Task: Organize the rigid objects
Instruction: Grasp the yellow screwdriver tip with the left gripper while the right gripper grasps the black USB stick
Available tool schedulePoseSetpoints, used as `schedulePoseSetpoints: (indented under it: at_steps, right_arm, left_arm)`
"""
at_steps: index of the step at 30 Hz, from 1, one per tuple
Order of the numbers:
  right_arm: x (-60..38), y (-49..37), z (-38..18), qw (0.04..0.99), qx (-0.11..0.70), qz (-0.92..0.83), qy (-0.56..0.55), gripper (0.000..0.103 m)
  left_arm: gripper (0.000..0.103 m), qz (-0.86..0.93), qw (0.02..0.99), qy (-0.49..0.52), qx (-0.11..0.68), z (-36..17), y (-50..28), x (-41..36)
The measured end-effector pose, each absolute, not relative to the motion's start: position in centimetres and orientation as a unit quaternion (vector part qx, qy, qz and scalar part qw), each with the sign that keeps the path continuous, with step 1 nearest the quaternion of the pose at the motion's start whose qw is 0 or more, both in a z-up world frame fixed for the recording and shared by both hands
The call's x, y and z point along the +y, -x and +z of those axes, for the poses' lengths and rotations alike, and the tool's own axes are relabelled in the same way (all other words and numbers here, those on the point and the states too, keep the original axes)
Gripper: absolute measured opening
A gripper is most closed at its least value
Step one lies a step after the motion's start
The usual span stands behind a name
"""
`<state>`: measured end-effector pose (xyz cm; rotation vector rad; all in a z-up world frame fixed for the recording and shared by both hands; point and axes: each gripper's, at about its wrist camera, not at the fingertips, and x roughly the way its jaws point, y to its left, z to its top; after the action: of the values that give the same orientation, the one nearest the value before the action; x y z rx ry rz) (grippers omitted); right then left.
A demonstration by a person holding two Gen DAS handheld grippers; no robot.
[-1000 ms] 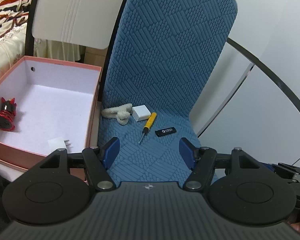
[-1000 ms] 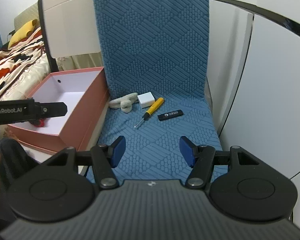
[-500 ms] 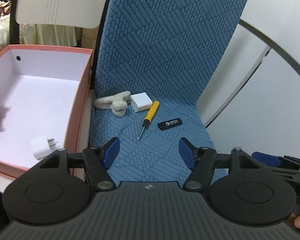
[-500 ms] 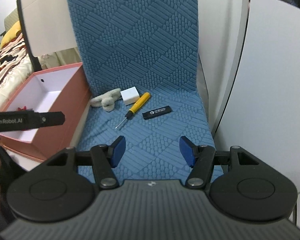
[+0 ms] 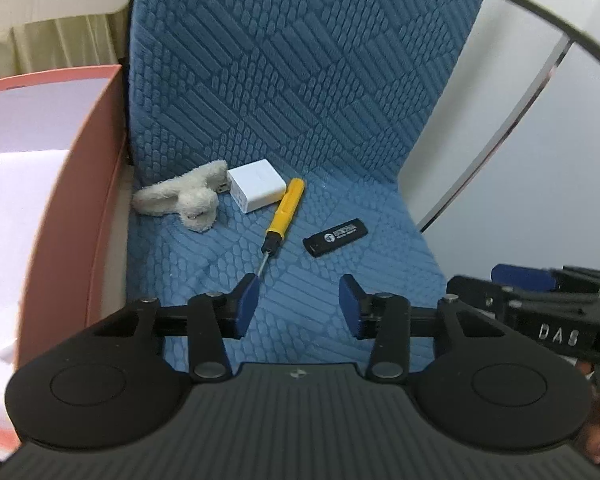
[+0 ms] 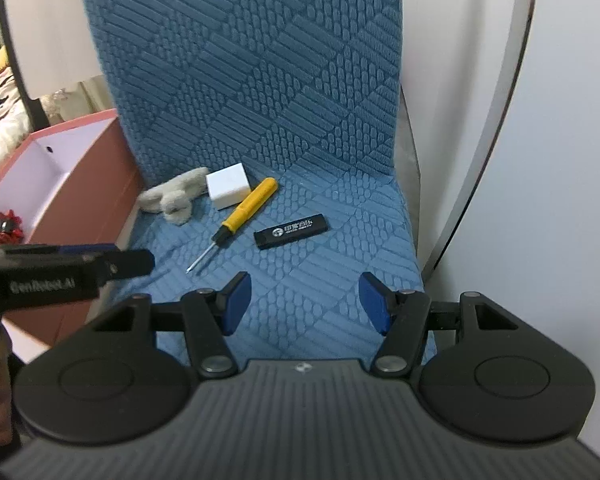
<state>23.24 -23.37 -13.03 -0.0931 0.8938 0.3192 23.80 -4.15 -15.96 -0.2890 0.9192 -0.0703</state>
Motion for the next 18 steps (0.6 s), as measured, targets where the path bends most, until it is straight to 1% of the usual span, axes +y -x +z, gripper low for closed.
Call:
schedulePoseSetpoints:
  at_steps: [5, 7, 9, 10, 11, 13, 18]
  right_arm:
    - [-23.2, -26.5, -15.0, 0.878, 0.446, 0.168, 0.038, 0.062]
    - [-22.8, -27.7, -15.8, 0.874, 0.451, 0.177, 0.043, 0.062]
    - [-22.4, -28.9, -16.6, 0.869, 0.456, 0.186, 0.047, 0.062]
    - [-22.2, -29.5, -17.1, 0.867, 0.458, 0.192, 0.048, 0.067]
    - [-22.1, -29.9, -17.4, 0.866, 0.458, 0.195, 0.049, 0.073]
    - [-21.7, -30.9, -18.2, 0.866, 0.456, 0.197, 0.057, 0.081]
    - [-20.6, -33.1, -20.3, 0.856, 0.463, 0.213, 0.085, 0.082]
  left_arm:
    - [0.037, -0.027, 0.880, 0.126, 0.457, -18.4, -26.0, -3.9]
    - [0.030, -0.024, 0.876, 0.129, 0.464, -19.4, -26.8, -3.6]
    - [0.027, -0.019, 0.875, 0.125, 0.468, -20.3, -27.4, -3.6]
    - [0.026, -0.017, 0.873, 0.124, 0.471, -21.0, -27.8, -3.5]
    - [0.025, -0.017, 0.872, 0.124, 0.474, -21.3, -28.0, -3.5]
    - [0.024, -0.016, 0.869, 0.122, 0.479, -22.3, -28.5, -3.5]
    - [0.024, -0.019, 0.868, 0.109, 0.484, -23.9, -29.2, -3.8]
